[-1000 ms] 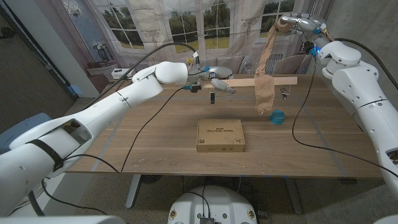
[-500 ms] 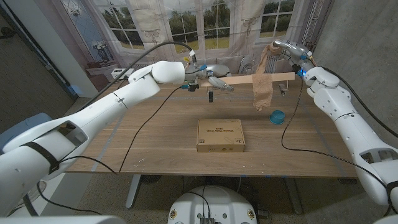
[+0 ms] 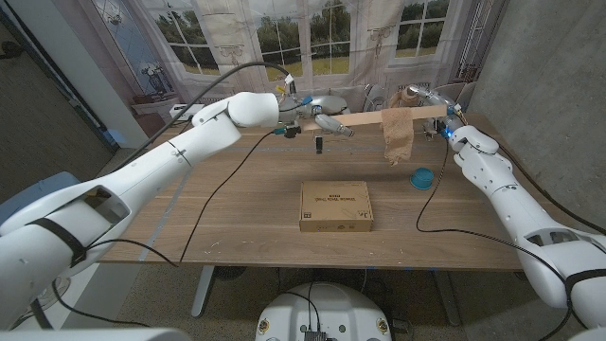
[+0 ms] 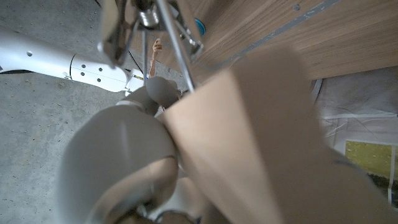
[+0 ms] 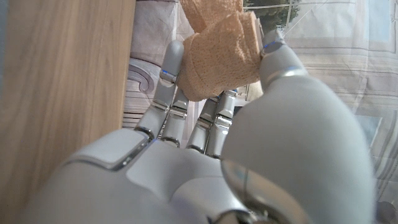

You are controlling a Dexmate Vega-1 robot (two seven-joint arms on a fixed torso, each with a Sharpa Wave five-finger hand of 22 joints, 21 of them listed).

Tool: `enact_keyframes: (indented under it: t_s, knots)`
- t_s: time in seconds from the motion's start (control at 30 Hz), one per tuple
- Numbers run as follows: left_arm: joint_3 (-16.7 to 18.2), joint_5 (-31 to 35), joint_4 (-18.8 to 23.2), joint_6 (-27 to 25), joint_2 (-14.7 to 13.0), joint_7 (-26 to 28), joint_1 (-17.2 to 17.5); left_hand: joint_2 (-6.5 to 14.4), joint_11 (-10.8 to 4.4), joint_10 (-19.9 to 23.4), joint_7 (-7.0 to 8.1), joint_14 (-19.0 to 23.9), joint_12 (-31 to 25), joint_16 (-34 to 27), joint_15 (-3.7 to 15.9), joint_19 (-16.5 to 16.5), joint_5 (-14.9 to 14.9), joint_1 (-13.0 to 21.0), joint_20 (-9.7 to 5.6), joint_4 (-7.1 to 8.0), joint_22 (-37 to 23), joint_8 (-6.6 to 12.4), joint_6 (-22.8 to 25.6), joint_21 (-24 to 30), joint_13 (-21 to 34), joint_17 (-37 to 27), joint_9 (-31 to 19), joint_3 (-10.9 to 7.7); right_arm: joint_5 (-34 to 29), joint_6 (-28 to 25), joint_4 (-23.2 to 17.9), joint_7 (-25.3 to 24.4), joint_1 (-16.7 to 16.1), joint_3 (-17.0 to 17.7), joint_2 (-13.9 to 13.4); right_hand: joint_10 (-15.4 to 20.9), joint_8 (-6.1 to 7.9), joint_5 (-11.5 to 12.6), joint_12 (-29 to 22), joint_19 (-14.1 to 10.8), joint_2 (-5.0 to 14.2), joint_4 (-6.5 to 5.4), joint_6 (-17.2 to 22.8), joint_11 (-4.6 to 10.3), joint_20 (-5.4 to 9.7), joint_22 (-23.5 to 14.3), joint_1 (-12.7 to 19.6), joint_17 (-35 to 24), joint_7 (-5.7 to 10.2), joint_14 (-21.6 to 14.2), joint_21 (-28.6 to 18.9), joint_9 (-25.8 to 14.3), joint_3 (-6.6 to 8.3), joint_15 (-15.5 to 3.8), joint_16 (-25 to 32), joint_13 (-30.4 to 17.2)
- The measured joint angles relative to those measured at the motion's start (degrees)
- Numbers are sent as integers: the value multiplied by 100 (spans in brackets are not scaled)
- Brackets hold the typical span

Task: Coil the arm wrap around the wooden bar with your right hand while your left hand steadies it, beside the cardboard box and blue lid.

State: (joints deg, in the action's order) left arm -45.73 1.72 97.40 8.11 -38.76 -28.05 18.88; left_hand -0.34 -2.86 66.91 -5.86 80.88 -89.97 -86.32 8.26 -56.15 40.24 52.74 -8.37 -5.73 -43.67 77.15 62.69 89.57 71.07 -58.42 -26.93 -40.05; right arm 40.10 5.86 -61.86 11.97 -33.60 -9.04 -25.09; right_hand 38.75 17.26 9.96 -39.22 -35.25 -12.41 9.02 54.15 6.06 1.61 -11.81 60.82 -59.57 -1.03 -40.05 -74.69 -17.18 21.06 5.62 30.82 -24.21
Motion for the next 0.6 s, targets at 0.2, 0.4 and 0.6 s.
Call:
enact_keyframes:
  t_s: [0.2,0.4,0.6]
  knots:
    - [45,-10,12,-8,-22,64,28,0,0,0,0,2,1,0,-2,0,0,0,0,1,-27,19,0,0,0,2,12,1,2,119,364,118,2,36,168,1,-32,0,1,1,-14,-2,0,1,-1,35,14,-24,0,-1,-33,-18,2,-1,-32,-2]
    - [85,-19,13,-11,-41,114,49,0,0,0,0,9,2,0,-9,0,0,0,0,1,-10,23,0,0,0,7,28,1,34,259,646,267,-47,100,321,8,-32,0,6,7,-14,-7,0,7,-7,56,14,-27,0,-41,-75,-26,6,-18,-50,-6]
    - [107,-26,-26,14,-37,159,51,0,0,0,0,9,3,0,-9,0,0,0,0,2,14,23,0,0,0,-2,38,2,52,341,825,329,-137,159,442,9,-54,0,25,10,-14,-8,0,8,-10,63,14,-39,0,-50,-97,-26,6,-11,-75,-49]
